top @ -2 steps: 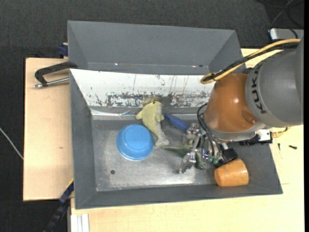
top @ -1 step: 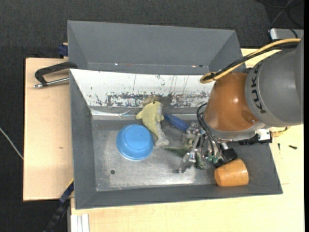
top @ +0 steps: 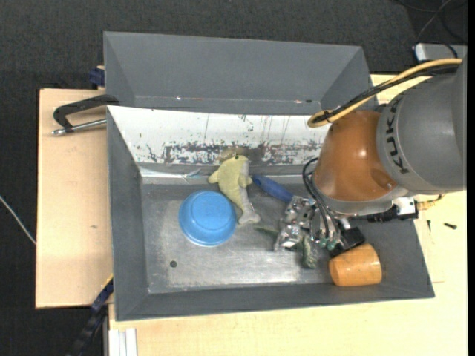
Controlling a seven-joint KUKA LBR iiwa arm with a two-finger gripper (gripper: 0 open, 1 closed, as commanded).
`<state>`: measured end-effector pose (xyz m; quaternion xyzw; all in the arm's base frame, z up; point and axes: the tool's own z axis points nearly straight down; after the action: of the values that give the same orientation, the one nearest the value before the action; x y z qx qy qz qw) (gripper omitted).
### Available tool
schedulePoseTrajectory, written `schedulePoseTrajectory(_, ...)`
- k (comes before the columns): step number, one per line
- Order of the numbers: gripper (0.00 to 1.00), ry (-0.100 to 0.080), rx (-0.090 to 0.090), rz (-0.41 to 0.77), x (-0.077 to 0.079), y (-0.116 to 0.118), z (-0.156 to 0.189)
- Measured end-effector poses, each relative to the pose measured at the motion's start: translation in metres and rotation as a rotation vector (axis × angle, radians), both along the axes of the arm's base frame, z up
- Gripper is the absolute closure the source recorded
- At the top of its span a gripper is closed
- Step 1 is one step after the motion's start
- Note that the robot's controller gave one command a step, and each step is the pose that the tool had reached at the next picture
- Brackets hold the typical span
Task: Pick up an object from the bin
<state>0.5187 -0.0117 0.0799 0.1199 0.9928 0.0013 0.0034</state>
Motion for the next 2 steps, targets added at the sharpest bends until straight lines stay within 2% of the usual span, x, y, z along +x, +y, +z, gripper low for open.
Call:
schedulePoseTrajectory(1, 1.0, -0.002, 0.0, 0.001, 0.002, 0.001, 0.05)
schedulePoseTrajectory(2, 1.0, 0.001, 0.0, 0.003, 0.003, 0.002, 0.061)
